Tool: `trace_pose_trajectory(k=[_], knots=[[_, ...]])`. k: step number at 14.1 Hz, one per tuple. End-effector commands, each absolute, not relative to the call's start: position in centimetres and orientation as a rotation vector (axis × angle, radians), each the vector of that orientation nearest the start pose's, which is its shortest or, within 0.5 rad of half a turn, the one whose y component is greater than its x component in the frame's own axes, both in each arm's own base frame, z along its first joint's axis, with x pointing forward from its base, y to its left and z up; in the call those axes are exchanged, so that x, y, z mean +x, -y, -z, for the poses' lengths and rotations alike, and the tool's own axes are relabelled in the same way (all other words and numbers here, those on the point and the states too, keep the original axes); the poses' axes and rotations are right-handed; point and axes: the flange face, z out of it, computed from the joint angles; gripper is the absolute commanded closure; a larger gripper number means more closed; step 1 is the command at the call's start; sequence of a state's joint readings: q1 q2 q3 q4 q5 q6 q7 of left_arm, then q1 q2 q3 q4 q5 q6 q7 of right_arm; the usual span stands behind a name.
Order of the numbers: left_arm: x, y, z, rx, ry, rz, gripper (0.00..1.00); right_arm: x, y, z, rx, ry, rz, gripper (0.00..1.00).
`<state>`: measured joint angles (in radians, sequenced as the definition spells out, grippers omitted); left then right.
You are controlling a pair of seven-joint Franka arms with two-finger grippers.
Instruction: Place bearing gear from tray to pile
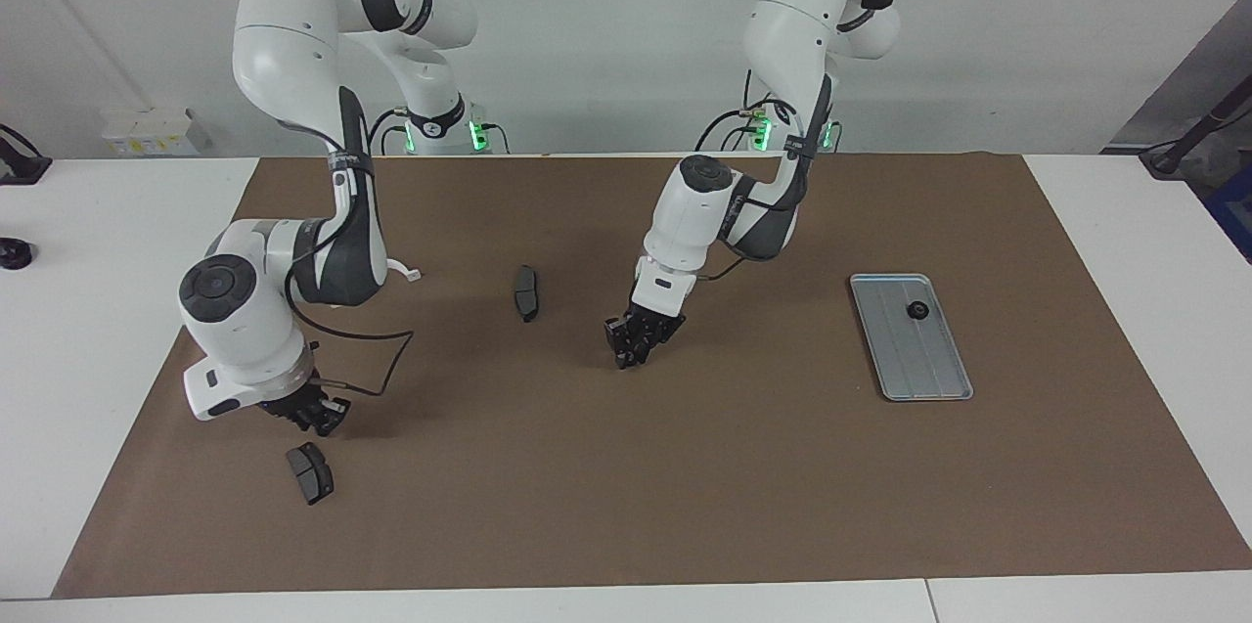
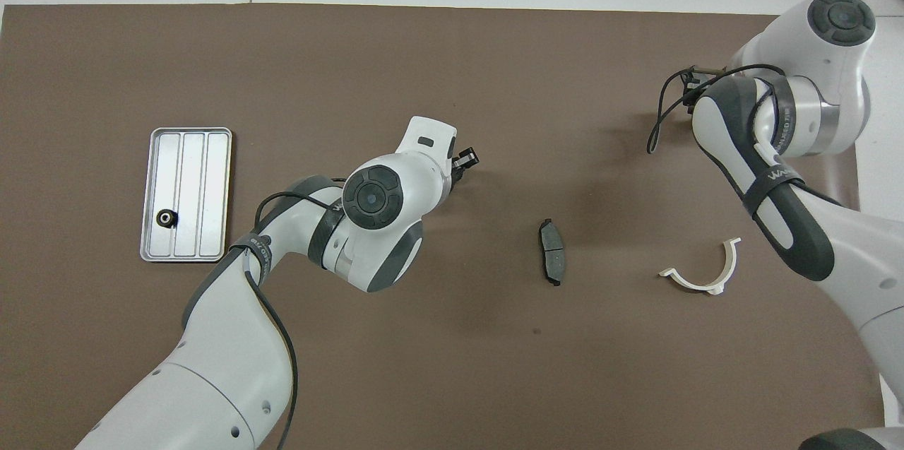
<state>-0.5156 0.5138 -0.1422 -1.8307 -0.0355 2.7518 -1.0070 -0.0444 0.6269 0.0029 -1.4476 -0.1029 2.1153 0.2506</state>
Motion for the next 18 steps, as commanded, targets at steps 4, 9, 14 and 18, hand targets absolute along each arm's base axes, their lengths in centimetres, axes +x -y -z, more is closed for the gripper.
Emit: trace_pose_trajectory(k=[4, 9, 14, 18], knots=[[56.3, 34.7, -38.3, -3.271, 0.928, 0.254, 0.0, 71.8, -2.0, -34.8, -3.151, -0.348, 0.135, 0.21], [59.0, 20.0, -43.5, -3.074, 1.085, 0.09, 0.0, 71.1, -15.8, -35.7, -3.082, -0.247, 0.283, 0.21], [59.0, 4.9, -41.7, -3.06, 0.9, -0.027, 0.0, 66.6, -28.2, -34.4, -3.067, -0.212, 0.244, 0.21], [55.2, -3.3, -36.6, -3.056, 0.897, 0.085, 0.0, 63.1, -33.5, -31.1, -3.044, -0.188, 0.269, 0.21]])
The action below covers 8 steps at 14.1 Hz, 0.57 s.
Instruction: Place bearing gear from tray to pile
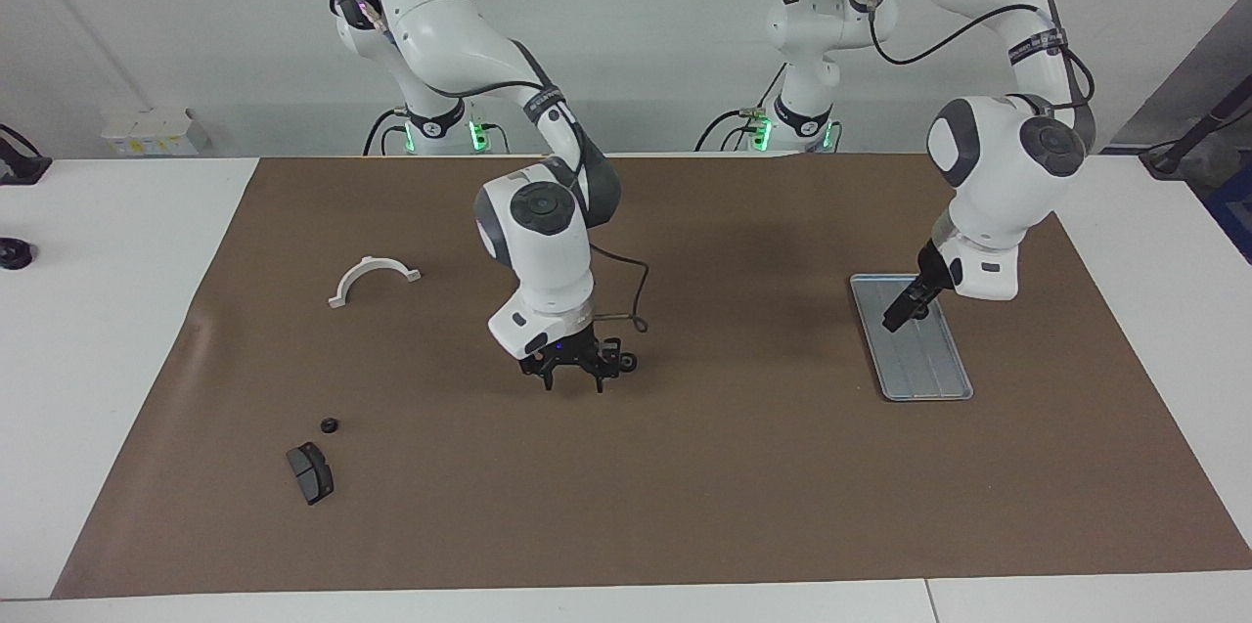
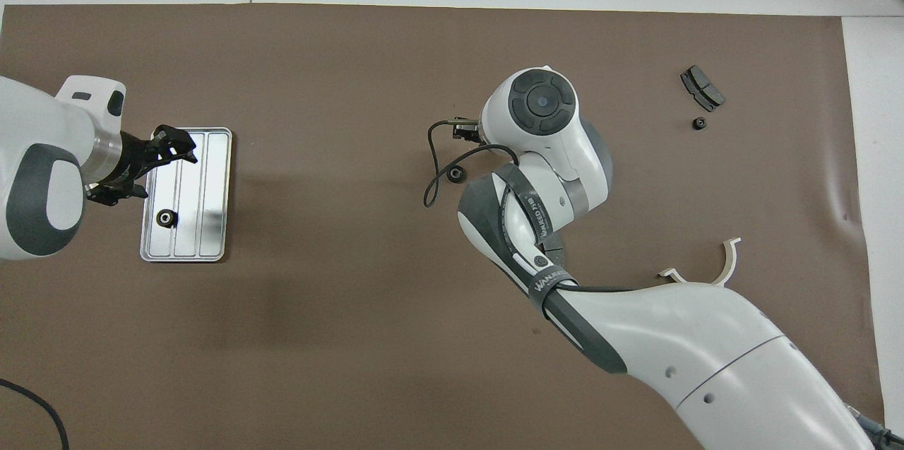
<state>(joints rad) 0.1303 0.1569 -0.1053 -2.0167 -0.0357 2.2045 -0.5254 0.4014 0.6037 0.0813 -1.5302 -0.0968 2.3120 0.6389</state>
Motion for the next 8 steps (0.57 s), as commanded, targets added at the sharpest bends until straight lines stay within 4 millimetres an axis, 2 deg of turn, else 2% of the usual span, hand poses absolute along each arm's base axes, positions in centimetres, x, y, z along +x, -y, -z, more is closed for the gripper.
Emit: trace_pose_trajectory(k=[1, 3, 5, 6, 8], knots=[[54.5, -3.7, -35.4, -3.049, 0.914, 0.074, 0.0, 62.7, -34.4, -30.7, -3.043, -0.192, 0.272, 0.21], [53.8, -3.8, -33.8, -3.047, 0.928, 0.095, 0.02, 61.5, -36.2, -29.9, -3.034, -0.168, 0.277, 0.21], [53.7, -4.5, -33.2, -3.04, 0.95, 0.098, 0.15, 60.4, -37.3, -29.4, -3.042, -0.163, 0.259, 0.22], [53.4, -4.7, -32.8, -3.037, 0.957, 0.089, 0.24, 59.9, -37.5, -29.0, -3.048, -0.156, 0.248, 0.22], [52.9, -4.9, -31.9, -3.033, 0.955, 0.105, 0.29, 59.0, -37.6, -28.5, -3.075, -0.116, 0.247, 0.26]])
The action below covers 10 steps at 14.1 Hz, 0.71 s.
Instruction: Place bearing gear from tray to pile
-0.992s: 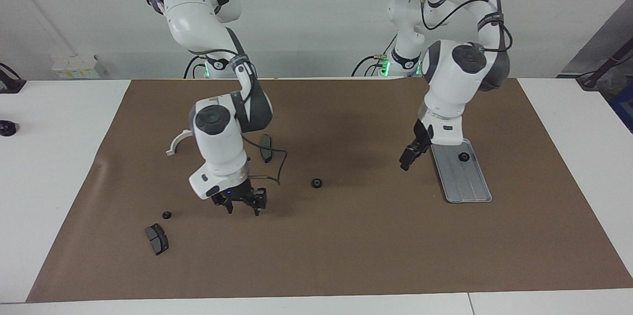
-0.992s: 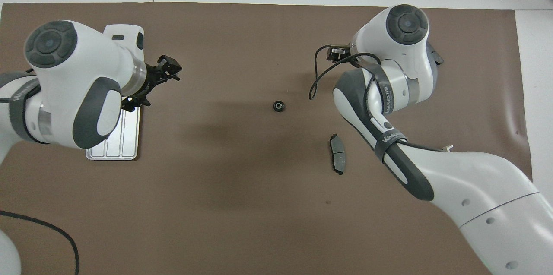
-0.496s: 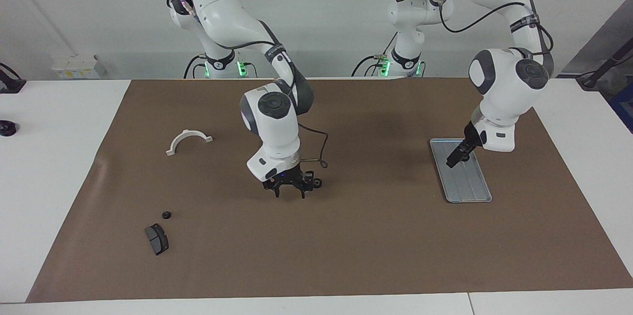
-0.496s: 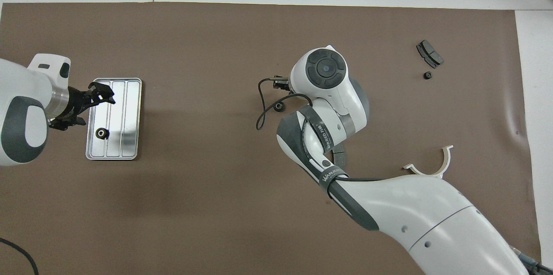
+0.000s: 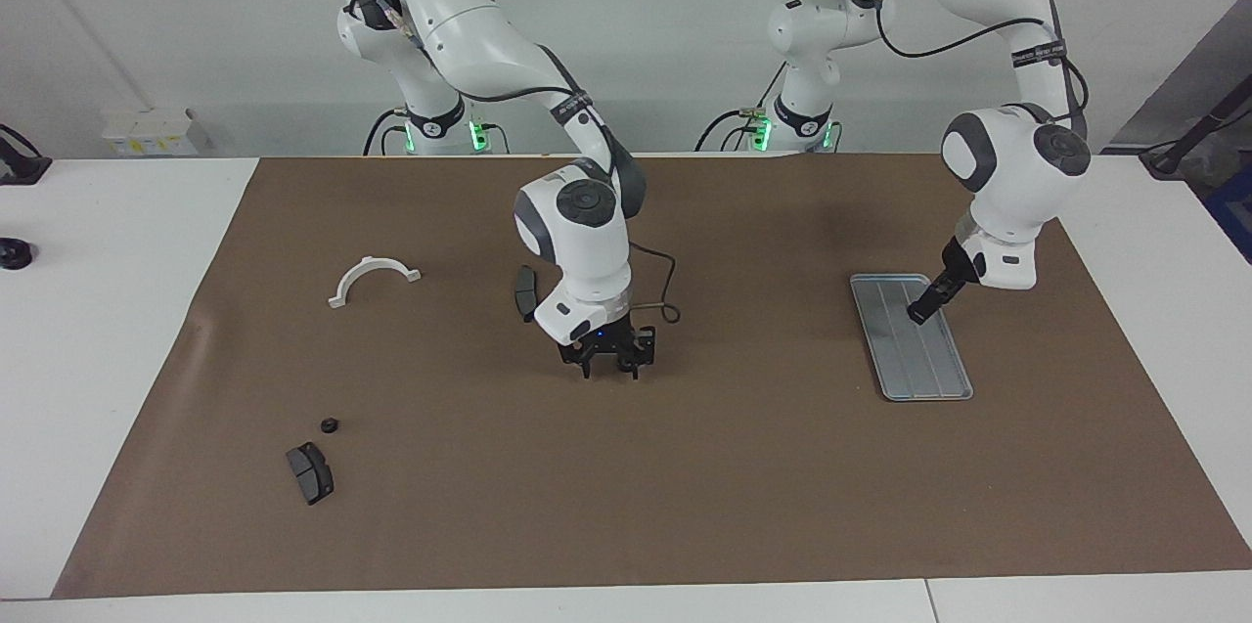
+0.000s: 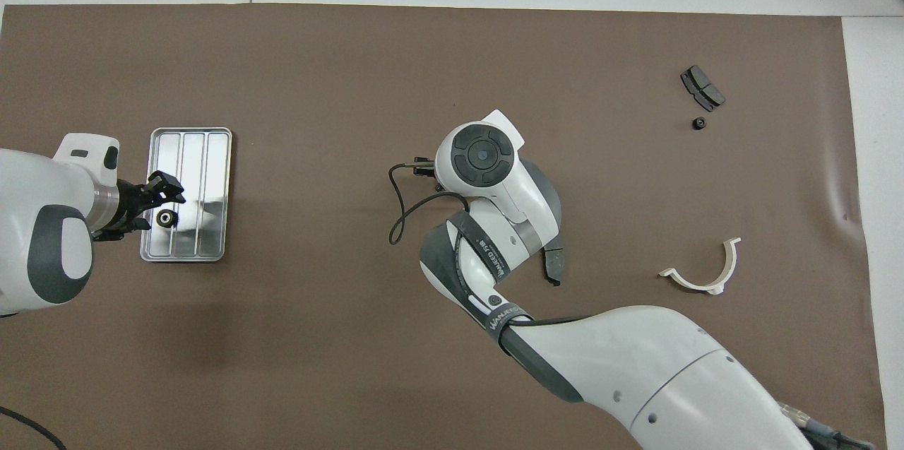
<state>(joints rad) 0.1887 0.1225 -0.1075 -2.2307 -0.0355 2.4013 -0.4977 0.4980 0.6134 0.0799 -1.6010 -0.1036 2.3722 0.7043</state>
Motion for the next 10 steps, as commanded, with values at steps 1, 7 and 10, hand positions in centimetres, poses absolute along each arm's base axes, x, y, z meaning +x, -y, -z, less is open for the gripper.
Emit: trace_pose_trajectory(k=[1, 7, 10], knots=[[52.7, -4.9, -31.5, -3.033, 0.941, 0.118, 0.29, 58.8, -37.5, -28.2, -3.084, -0.105, 0.246, 0.3], [52.8, -5.0, -30.4, -3.03, 0.933, 0.123, 0.37, 59.1, -36.8, -28.3, -3.102, -0.079, 0.276, 0.73], [53.0, -4.9, -30.2, -3.034, 0.93, 0.142, 0.48, 59.6, -36.3, -28.4, -3.101, -0.091, 0.281, 0.88]])
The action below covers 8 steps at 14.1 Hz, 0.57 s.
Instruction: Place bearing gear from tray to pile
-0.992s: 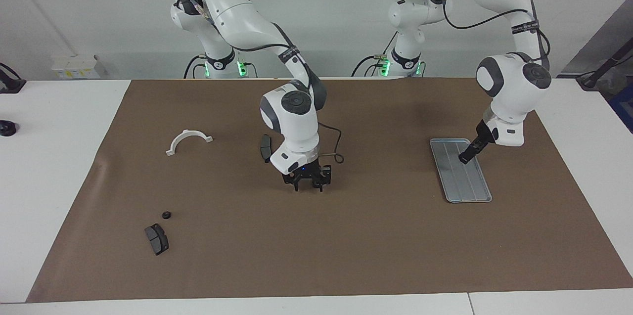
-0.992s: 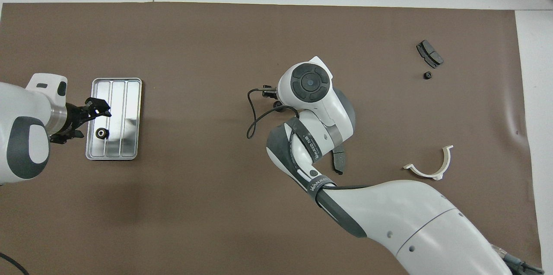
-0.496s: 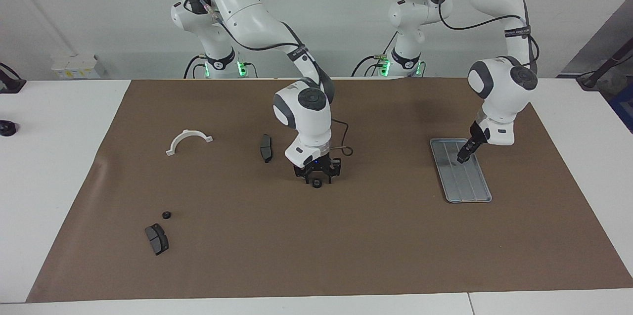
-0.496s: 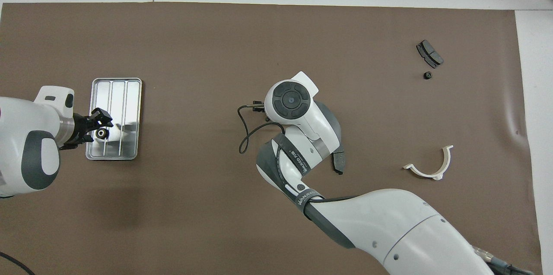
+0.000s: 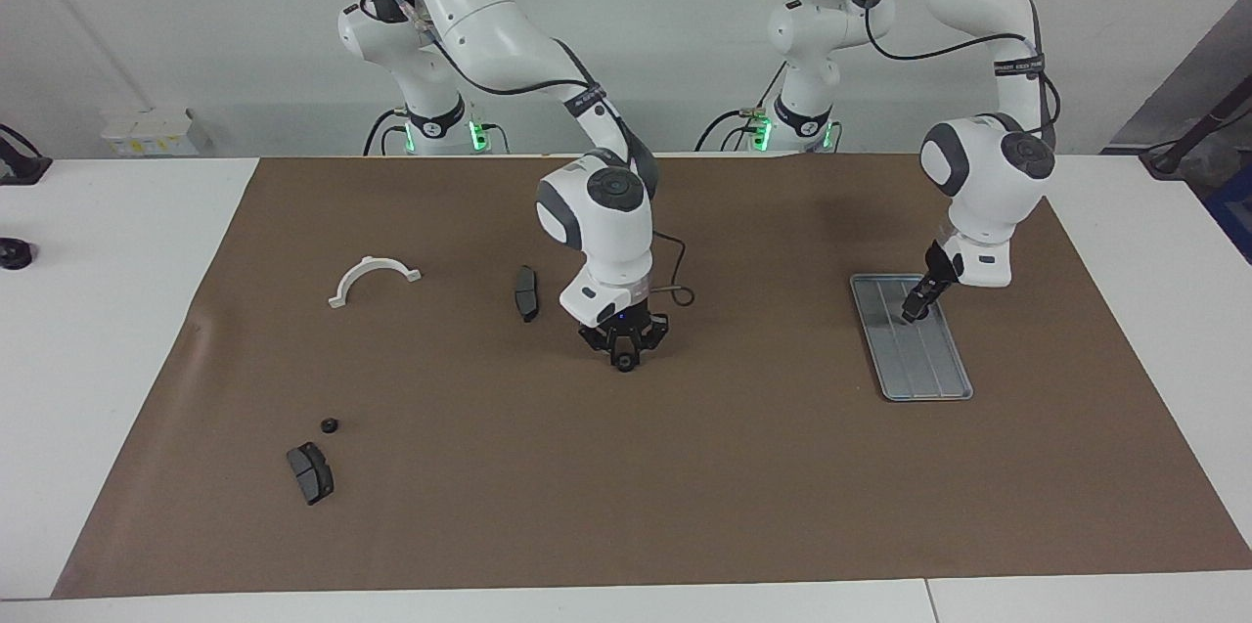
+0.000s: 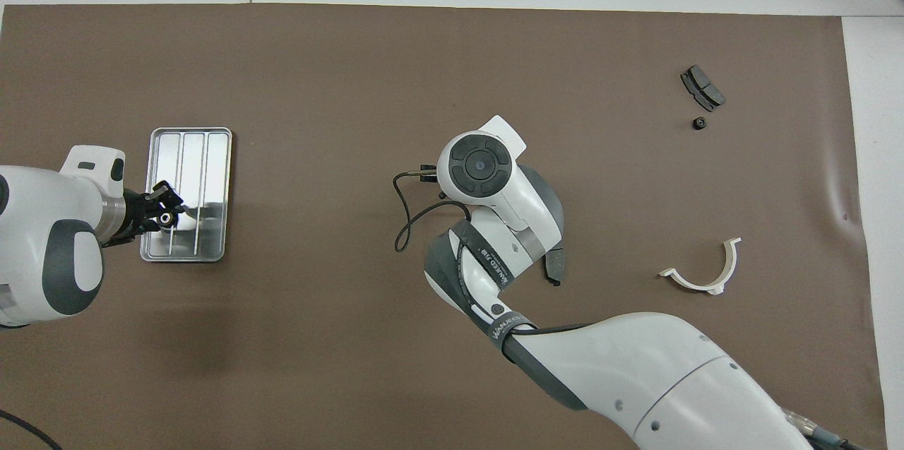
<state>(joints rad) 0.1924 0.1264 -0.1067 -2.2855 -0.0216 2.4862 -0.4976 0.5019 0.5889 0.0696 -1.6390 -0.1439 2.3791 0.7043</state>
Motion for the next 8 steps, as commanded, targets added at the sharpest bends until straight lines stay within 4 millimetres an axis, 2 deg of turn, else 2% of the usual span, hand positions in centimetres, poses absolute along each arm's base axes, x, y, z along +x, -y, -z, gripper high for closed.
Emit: trace_pose_trajectory(k=[1, 2, 4, 6, 8], knots=[[53.0, -4.9, -30.2, -3.034, 0.928, 0.144, 0.48, 59.9, -35.9, -28.5, -3.105, -0.089, 0.284, 0.88], [53.1, -4.9, -30.1, -3.035, 0.928, 0.149, 0.48, 60.4, -35.3, -28.7, -3.113, -0.085, 0.302, 0.89], [53.1, -4.9, -30.0, -3.033, 0.909, 0.156, 0.49, 62.7, -31.7, -29.2, -3.145, -0.091, 0.351, 0.89], [53.3, -4.8, -30.1, -3.03, 0.88, 0.166, 0.54, 65.3, -27.0, -29.4, -3.163, -0.066, 0.373, 0.89], [53.4, -4.9, -30.2, -3.028, 0.857, 0.186, 0.54, 67.7, -20.8, -29.8, -3.18, -0.048, 0.375, 0.89]])
